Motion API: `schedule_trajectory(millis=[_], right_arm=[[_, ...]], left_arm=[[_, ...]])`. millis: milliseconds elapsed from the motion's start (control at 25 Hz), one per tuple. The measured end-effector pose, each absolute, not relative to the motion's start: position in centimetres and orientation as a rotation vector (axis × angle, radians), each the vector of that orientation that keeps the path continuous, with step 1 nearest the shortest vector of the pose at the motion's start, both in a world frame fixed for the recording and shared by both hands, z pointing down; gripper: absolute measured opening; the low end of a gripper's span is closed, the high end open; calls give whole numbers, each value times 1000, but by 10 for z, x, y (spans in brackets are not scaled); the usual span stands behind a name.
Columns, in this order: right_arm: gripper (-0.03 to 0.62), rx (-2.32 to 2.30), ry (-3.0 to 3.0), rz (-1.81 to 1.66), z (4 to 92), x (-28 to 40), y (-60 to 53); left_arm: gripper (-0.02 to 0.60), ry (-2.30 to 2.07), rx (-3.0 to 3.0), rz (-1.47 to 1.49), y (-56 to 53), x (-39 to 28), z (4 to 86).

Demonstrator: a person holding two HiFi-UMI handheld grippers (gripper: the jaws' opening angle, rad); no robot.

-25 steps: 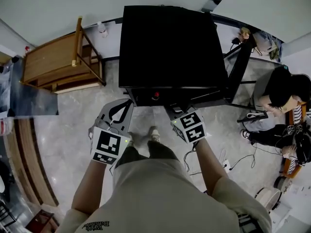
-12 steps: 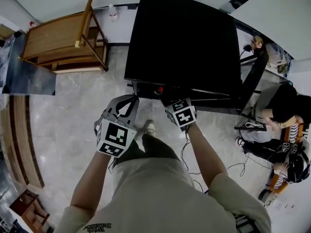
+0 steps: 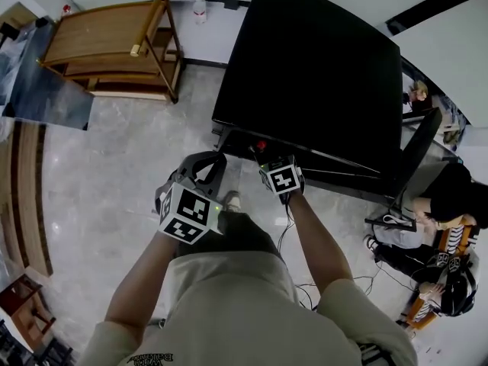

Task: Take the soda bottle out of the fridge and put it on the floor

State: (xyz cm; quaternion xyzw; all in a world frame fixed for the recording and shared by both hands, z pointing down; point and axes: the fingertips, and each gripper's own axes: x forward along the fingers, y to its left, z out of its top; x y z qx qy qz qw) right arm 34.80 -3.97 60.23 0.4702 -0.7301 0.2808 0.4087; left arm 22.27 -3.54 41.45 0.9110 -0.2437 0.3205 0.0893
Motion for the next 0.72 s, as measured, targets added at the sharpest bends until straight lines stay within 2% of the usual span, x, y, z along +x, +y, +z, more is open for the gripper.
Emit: schedule_trajectory(millis=[400,720], right_arm=[[183,1181,-1779,727,680,364,-55],[183,1221,-1785,795,709,373,-62]], left_arm=[[6,-718,2681,963,-39,221,465],[6,-732,2665,970,-36,209,486]])
